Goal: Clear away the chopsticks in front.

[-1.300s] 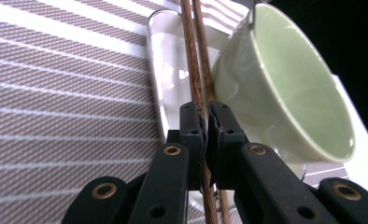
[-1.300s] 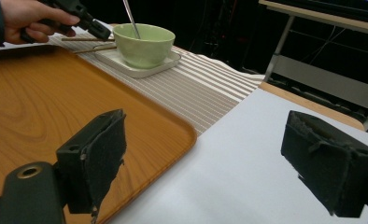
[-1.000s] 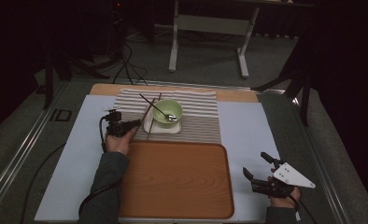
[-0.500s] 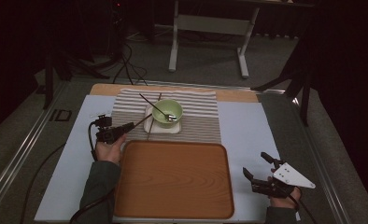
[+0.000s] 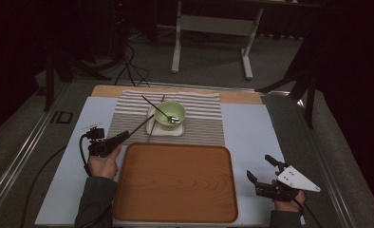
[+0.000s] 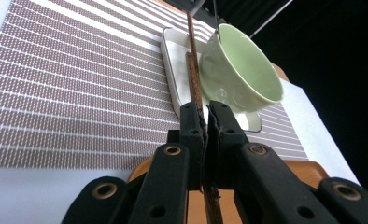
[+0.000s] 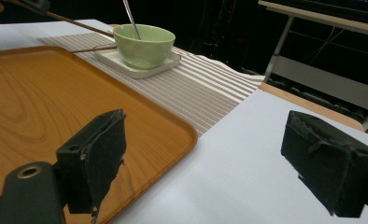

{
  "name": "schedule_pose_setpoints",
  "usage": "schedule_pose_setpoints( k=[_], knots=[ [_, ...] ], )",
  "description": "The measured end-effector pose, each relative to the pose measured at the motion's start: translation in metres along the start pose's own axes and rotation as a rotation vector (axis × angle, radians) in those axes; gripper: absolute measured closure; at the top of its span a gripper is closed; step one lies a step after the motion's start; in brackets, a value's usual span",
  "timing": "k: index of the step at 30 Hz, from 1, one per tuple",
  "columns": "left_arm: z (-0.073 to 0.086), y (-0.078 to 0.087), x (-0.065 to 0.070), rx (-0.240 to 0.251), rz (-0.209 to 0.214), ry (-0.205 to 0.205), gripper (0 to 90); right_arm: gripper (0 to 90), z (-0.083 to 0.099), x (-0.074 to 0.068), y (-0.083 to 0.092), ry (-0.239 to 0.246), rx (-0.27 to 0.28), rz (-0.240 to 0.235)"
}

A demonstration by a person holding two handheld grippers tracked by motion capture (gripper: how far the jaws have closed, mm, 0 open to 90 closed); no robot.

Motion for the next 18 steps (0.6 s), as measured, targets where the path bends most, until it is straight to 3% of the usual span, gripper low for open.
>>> schedule_pose_setpoints(
  k=[8, 18],
  knots=[
    [0.007, 0.014, 0.000, 0.002, -0.014, -0.002, 86.2, 13.5, -0.001, -0.001, 0.000, 0.002, 0.003, -0.002],
    [0.016, 0.034, -0.001, 0.039, -0.010, 0.020, 86.1, 13.5, -0.003, -0.003, -0.003, 0.010, 0.005, -0.010]
  ],
)
Point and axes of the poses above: each handheld gripper's, and its own axes: y roughly backward along the jaws, z roughly out of its underside, x roughly to its right, the point moved 10 cm from there along -y, roughly forward along the jaws, and after that the axes turned 5 degrees about -x, right-handed, at the moved point
